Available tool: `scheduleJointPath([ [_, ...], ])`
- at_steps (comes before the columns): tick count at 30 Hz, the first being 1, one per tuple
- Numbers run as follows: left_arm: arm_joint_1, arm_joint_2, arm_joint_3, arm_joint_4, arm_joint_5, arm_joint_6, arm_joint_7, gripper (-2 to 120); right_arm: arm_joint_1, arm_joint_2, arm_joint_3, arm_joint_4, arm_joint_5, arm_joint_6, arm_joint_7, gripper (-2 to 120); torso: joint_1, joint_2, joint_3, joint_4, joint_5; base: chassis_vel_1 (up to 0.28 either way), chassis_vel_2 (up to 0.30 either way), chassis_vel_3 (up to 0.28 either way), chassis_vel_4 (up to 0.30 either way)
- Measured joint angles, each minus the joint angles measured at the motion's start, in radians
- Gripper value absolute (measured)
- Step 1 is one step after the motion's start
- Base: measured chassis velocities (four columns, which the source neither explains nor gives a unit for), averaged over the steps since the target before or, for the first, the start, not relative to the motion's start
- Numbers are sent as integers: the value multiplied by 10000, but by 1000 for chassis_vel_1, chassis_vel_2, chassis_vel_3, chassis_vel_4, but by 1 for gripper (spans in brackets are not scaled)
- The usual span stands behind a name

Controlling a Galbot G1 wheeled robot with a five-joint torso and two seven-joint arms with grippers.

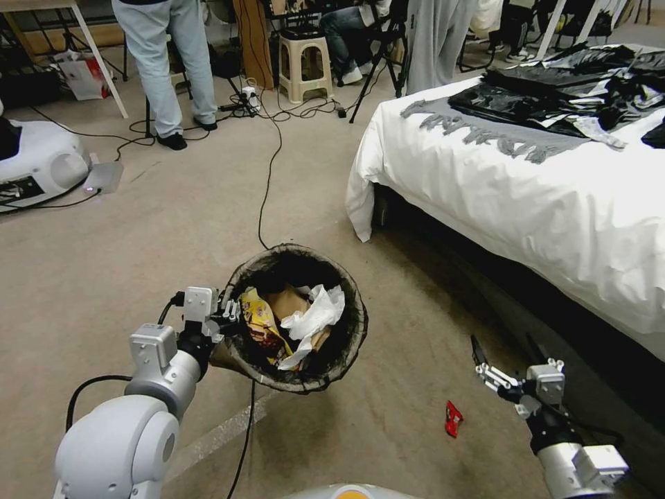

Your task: Pick up the trash bin, then pick up the garbage from the floor and place it into the trash bin.

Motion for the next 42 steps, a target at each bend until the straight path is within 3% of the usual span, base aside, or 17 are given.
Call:
scheduleJointPath([
  [20, -116, -29, 200, 31, 124, 80, 7, 3, 1532, -321, -1309, -4678, -184, 14, -803, 100, 1, 0, 0, -2, 5, 0, 0, 0, 0],
  [42, -45, -35, 266, -95, 375, 164, 7, 3, 3375, -347, -1854, -7296, -760, 505, -1359, 100, 1, 0, 0, -2, 3, 0, 0, 0, 0],
])
